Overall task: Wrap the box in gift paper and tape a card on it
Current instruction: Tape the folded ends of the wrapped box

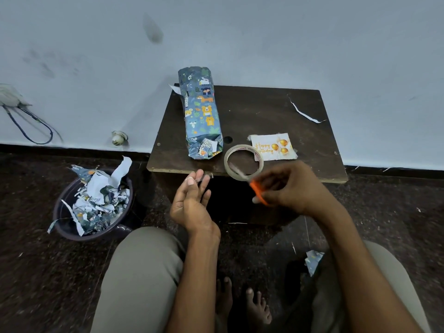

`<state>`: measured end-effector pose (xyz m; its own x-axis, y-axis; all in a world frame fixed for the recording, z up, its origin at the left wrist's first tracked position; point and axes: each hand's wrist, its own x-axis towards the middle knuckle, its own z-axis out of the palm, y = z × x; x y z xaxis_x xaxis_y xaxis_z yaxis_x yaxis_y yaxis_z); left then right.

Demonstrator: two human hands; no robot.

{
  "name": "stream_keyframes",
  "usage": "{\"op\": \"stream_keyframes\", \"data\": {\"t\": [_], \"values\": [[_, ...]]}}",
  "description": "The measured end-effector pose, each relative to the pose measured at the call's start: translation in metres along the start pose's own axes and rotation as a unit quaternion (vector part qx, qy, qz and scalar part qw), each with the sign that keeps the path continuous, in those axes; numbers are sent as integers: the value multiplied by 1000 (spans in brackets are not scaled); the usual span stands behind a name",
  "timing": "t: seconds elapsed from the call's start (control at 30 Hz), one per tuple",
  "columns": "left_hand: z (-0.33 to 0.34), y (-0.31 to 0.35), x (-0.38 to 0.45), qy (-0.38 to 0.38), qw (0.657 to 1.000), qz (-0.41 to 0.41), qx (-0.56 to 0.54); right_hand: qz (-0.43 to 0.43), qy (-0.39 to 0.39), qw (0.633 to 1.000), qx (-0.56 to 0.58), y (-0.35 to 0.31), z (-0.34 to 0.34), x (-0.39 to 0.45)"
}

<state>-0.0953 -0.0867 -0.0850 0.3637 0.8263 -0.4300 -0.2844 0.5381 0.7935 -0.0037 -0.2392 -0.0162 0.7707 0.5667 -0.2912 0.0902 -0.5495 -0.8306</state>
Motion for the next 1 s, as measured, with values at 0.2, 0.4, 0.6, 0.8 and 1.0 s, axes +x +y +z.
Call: {"op": "stream_keyframes", "data": {"t": [0.2,0.4,0.6,0.8,1.0], "values": [[2,7,-7,-25,999,-15,18,-2,299,950,-93,19,-15,30],[12,39,-5,-39,998,-23,54,24,327,929,-171,25,-12,44],[19,76,3,-86,991,-24,101,77,319,925,-192,24,-9,51],[12,94,11,-139,974,-29,174,29,370,904,-213,-2,9,40],[8,102,21,-124,980,-25,155,-136,343,923,-110,-42,51,55]]}}
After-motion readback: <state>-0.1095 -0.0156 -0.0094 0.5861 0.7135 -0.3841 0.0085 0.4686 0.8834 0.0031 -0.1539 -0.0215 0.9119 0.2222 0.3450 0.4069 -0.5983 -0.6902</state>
